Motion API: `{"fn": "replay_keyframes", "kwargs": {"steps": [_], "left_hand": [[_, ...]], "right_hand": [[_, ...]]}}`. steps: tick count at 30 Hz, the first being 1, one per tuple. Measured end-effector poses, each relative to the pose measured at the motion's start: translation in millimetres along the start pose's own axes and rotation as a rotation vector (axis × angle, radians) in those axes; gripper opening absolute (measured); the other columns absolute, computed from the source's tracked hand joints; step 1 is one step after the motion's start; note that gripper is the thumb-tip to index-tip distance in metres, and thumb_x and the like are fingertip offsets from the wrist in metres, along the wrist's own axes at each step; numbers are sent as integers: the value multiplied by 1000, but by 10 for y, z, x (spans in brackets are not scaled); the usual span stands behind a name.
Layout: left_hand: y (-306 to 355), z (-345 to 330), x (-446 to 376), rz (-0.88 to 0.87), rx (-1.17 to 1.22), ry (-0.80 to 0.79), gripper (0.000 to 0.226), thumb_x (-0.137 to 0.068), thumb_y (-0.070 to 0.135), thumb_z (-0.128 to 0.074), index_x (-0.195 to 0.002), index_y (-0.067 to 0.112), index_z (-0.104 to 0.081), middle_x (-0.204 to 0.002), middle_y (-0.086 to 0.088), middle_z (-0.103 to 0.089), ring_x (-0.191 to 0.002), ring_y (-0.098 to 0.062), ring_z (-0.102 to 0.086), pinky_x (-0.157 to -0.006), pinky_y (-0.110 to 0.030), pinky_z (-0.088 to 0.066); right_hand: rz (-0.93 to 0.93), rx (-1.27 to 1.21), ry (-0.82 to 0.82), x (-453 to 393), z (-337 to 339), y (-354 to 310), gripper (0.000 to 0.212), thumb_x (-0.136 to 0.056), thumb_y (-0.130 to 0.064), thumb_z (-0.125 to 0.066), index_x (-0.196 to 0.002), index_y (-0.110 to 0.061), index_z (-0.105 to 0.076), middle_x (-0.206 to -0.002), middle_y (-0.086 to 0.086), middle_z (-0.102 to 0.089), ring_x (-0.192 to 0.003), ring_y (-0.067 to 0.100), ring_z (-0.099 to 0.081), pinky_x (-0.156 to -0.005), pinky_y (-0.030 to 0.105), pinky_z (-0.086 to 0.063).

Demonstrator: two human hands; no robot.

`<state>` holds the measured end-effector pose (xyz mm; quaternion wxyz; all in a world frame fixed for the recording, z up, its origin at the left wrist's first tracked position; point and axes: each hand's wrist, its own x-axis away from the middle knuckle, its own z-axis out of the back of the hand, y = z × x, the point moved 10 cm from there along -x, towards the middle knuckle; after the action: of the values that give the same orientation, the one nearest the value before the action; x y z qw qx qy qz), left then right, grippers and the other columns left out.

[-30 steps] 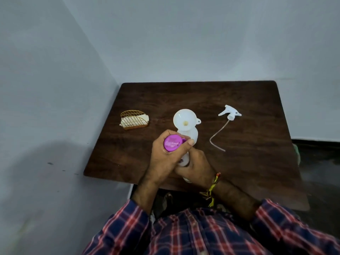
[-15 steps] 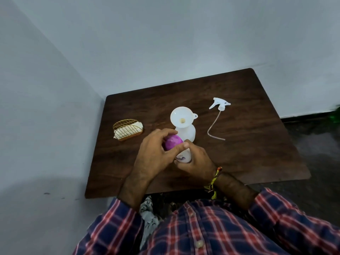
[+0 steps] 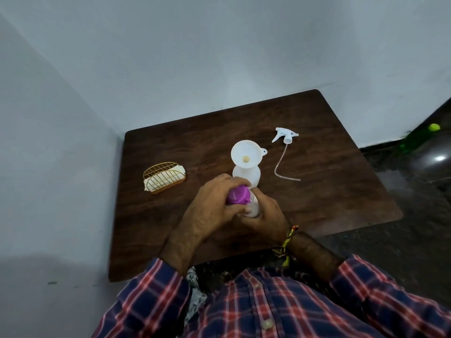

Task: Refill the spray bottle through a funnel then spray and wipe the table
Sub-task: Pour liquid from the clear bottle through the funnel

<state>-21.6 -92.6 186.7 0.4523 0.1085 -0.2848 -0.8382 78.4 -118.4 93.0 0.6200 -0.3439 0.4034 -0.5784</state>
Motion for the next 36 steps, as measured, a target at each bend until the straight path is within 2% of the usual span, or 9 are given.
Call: {"fn": "replay_keyframes", "kwargs": {"steps": [4,8,11,14,23,26,30,33,36], "left_hand": [[-214,137,18,291,-44,202,54,-69,70,-69,-102,29,-60,-95,11,-63,-83,-7,-58,-70,-23,-51],[-355,102,63,515,-152,156,60,-74,76,-57,-106,25,-56,-98,5,-63,-83,-10,-57,-71,-27,-51],[-246,-13,-7,329,22,107,69,-76,61,-70,-132,27,-47,-134,5,-52,-116,-14,-53,-95,-31,-47],[-95,-69,-60,96,152,28,67,-74,27,-82,-133,27,-50,-136,5,-51,-125,-14,-49,-104,-32,-46],[-311,159,35,589,-54,225,49,-76,71,-61,-91,26,-56,-84,9,-58,-77,-8,-56,-65,-25,-46],[-384,101,74,679,-75,169,59,-72,78,-59,-93,23,-57,-90,2,-63,-79,-10,-58,-67,-27,-50],[-215,-50,-136,409,60,82,77,-73,56,-75,-136,26,-45,-140,2,-47,-124,-18,-50,-99,-35,-47],[-111,-26,-226,252,62,106,56,-74,33,-81,-124,28,-57,-124,7,-58,-114,-13,-55,-89,-21,-47],[-163,248,-180,387,38,305,37,-78,50,-74,-104,27,-62,-98,11,-62,-89,-6,-58,-67,-15,-43]], "right_hand": [[-3,85,-1,-23,-46,76,54,-75,-36,-77,-119,-10,-58,-108,0,-68,-98,21,-67,-85,46,-53],[0,163,-15,-41,-73,138,72,-77,-47,-75,-134,-9,-52,-129,2,-64,-118,18,-61,-103,41,-48],[-18,139,-48,-104,-43,117,55,-78,-41,-76,-121,-12,-56,-112,0,-68,-100,19,-66,-87,45,-53],[-9,127,-54,-157,20,139,49,-76,-34,-77,-116,-16,-54,-100,-1,-68,-86,19,-67,-76,46,-54],[112,268,-102,-195,43,130,62,-75,-36,-79,-127,-13,-53,-113,4,-67,-99,19,-64,-87,38,-54],[132,320,-153,-213,28,162,65,-77,-39,-78,-130,-14,-51,-116,4,-66,-101,20,-64,-86,38,-54],[38,233,-172,-289,55,235,50,-77,-38,-74,-116,-18,-52,-104,-1,-67,-89,16,-64,-79,35,-54],[31,205,-196,-328,49,271,49,-76,-37,-74,-115,-18,-52,-102,-1,-67,-87,15,-64,-78,33,-54],[33,198,-217,-365,113,276,50,-75,-33,-77,-115,-14,-53,-105,2,-68,-91,19,-66,-80,33,-54]]}}
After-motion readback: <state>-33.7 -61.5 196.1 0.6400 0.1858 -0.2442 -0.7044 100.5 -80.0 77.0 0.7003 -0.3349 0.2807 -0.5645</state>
